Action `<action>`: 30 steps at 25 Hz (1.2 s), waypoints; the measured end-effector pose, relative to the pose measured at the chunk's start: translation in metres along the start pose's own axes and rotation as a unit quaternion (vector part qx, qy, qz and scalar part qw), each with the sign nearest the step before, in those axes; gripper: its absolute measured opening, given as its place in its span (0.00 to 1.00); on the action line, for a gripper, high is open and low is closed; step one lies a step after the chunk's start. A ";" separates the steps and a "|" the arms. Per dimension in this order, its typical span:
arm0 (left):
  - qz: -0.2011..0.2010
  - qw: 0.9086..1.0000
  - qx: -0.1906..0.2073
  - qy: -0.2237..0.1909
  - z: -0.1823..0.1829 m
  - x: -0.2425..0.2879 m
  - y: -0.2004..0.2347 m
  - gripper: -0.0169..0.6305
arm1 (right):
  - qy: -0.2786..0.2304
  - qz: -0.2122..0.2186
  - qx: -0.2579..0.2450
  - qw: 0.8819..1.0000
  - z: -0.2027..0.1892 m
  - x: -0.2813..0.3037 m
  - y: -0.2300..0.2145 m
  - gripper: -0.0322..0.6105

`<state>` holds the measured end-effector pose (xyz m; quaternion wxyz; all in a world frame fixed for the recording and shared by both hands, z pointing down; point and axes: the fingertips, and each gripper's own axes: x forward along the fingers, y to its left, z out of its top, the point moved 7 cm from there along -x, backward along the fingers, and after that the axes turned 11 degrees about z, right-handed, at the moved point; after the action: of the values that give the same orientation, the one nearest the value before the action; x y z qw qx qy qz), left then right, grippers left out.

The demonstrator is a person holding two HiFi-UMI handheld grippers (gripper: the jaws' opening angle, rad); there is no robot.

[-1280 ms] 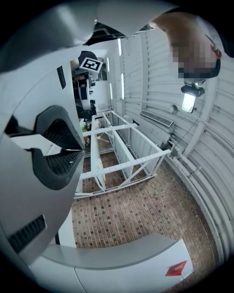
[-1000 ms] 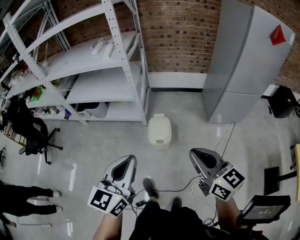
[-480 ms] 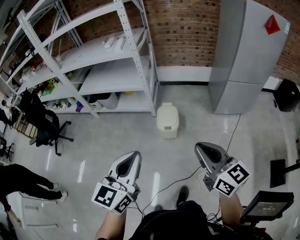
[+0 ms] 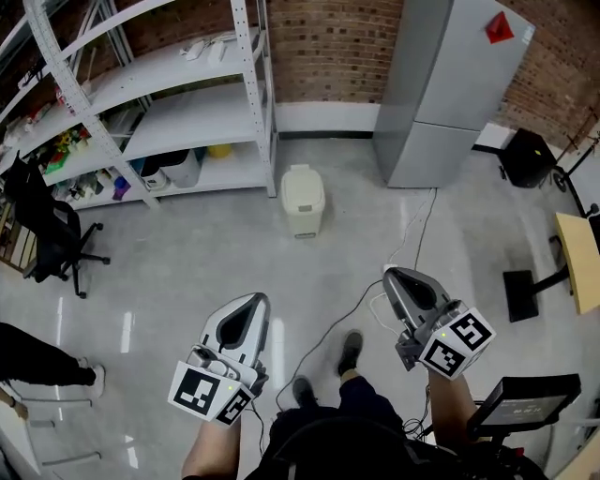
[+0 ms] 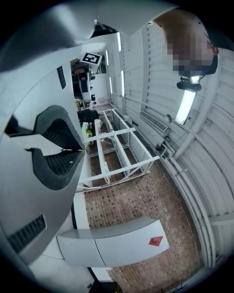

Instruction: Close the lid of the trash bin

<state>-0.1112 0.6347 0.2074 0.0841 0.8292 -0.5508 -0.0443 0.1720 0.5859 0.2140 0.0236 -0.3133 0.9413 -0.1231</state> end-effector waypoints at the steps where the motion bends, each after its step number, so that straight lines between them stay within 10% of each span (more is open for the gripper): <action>1: -0.003 1.000 -0.002 0.001 -0.001 -0.010 -0.002 0.02 | 0.003 -0.003 0.000 1.000 -0.003 -0.006 0.011 0.06; 30: -0.002 1.000 0.027 0.004 -0.009 -0.145 -0.206 0.02 | -0.007 0.007 -0.034 0.999 -0.020 -0.219 0.104 0.06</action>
<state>0.0211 0.8469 0.1749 0.0636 0.8323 -0.5500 -0.0264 0.2850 0.8012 0.2010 0.0202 -0.3081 0.9470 -0.0890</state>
